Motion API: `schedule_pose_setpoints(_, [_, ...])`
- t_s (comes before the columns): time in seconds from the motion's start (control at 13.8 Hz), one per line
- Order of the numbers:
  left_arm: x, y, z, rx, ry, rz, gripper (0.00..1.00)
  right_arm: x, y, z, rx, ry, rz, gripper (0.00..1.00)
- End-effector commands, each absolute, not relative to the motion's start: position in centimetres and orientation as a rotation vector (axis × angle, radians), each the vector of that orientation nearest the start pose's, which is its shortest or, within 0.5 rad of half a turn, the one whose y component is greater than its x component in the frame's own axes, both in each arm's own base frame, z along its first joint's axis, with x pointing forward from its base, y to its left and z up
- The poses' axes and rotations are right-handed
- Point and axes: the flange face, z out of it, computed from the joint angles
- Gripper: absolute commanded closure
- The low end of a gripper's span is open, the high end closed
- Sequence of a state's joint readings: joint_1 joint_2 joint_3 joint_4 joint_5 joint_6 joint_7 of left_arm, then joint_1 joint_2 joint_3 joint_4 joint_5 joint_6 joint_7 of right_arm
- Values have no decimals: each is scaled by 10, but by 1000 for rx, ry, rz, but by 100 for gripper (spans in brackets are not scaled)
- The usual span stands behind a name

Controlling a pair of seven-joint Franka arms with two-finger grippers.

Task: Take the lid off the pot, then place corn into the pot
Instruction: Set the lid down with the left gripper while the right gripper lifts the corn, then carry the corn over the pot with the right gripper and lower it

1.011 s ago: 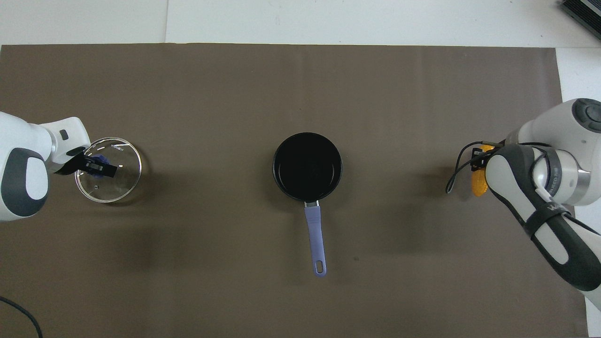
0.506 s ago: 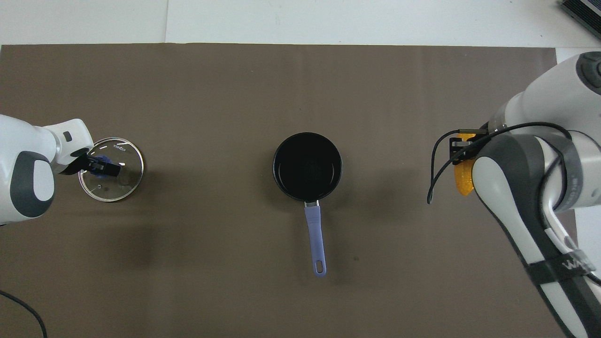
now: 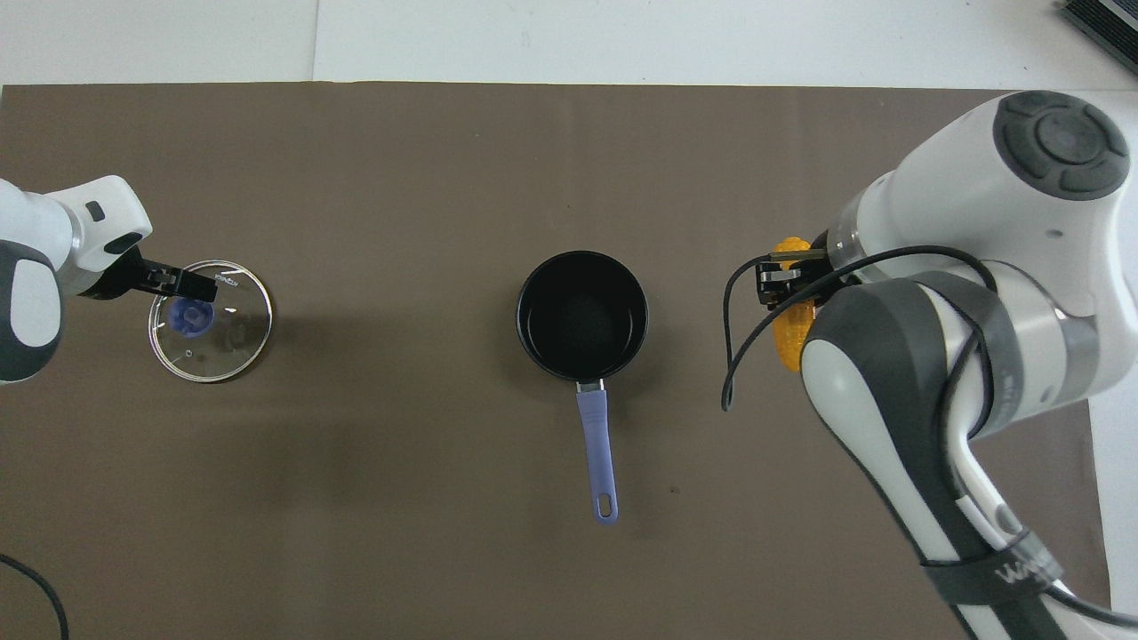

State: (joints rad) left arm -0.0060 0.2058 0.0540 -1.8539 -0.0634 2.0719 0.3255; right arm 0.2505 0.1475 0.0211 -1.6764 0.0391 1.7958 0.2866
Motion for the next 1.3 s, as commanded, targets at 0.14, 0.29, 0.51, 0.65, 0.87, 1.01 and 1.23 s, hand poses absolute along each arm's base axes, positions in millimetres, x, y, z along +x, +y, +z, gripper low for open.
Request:
schedule_pose_setpoints(0.14, [605, -5, 470, -3184, 223, 49, 0, 587, 270, 475, -3072, 110, -14, 100])
schedule_pose_setpoints(0.29, [599, -22, 500, -3186, 183, 55, 0, 588, 300, 456, -3062, 121, -29, 100])
schedule_pose_setpoints(0.51, [593, -38, 540, -3176, 196, 79, 0, 582, 336, 424, -3064, 81, -26, 100])
schedule_pose_setpoints(0.65, [585, -36, 560, -3178, 209, 60, 0, 580, 354, 400, -3075, 40, -26, 100])
schedule_pose_setpoints(0.87, [572, -24, 582, -3183, 184, 32, 0, 584, 360, 384, -3068, 33, -44, 100])
schedule_pose_setpoints(1.01, [564, -19, 597, -3182, 174, 12, 0, 587, 359, 376, -3064, 39, -46, 100])
schedule_pose_setpoints(1.23, [555, -12, 611, -3169, 151, -9, 0, 593, 357, 372, -3042, 43, -85, 100])
